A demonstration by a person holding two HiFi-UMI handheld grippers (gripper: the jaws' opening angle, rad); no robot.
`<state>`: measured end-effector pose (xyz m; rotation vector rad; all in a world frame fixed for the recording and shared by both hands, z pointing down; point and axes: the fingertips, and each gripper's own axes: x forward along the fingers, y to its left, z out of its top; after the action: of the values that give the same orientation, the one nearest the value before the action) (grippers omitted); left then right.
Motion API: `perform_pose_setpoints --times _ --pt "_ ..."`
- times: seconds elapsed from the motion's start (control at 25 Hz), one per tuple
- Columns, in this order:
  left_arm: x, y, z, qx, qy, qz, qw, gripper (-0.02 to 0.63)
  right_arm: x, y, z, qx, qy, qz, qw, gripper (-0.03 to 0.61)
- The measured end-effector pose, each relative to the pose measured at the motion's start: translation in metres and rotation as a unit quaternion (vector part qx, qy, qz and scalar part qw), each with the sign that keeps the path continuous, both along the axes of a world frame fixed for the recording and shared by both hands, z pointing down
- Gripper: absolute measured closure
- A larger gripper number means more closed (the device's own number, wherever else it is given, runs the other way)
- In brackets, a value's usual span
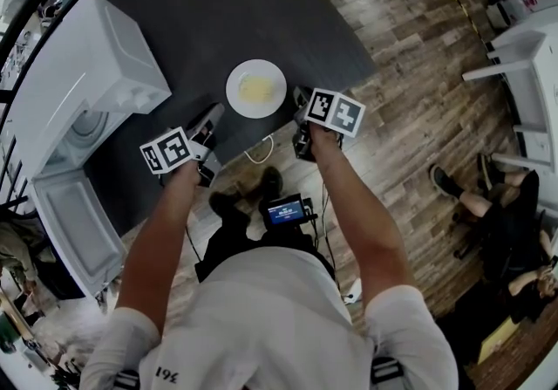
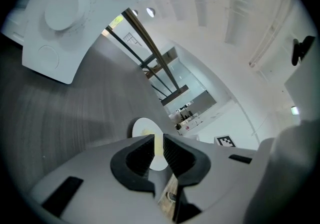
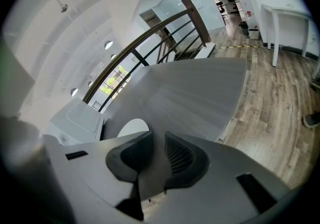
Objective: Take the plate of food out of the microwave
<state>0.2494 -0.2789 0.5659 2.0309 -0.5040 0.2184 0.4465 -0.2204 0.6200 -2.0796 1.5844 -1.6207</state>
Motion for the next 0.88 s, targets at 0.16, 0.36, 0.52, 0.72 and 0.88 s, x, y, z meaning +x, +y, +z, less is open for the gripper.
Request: perform_pose_setpoints --times 0.16,0.36,0.52,0.72,0.88 --pt "-0.006 0.003 -0.016 0.026 0.005 -0.003 0.9996 0.563 0.008 0.004 -0.014 0.013 0.017 -0.015 1.0 0.503" --pt "-0.019 0.017 -0.044 0.049 0.048 -0.005 0.9976 0.564 0.011 0.013 -0.041 0.043 0.035 -0.022 0.998 0.503" --pt "-0.043 0.03 -0.07 0.074 0.062 -0.016 0.9952 0.564 0.003 0.025 -0.074 0.079 0.04 -0.023 0.996 0.503" --pt "-0.084 0.054 -0.1 0.106 0.084 -0.017 0.9906 0.565 -0.037 0.042 -0.109 0.113 0.047 -0.043 0.992 0.503" --pt "-0.125 0.081 -0.117 0.12 0.097 -0.014 0.9879 0.565 -0.087 0.06 -0.129 0.131 0.044 -0.06 0.989 0.503"
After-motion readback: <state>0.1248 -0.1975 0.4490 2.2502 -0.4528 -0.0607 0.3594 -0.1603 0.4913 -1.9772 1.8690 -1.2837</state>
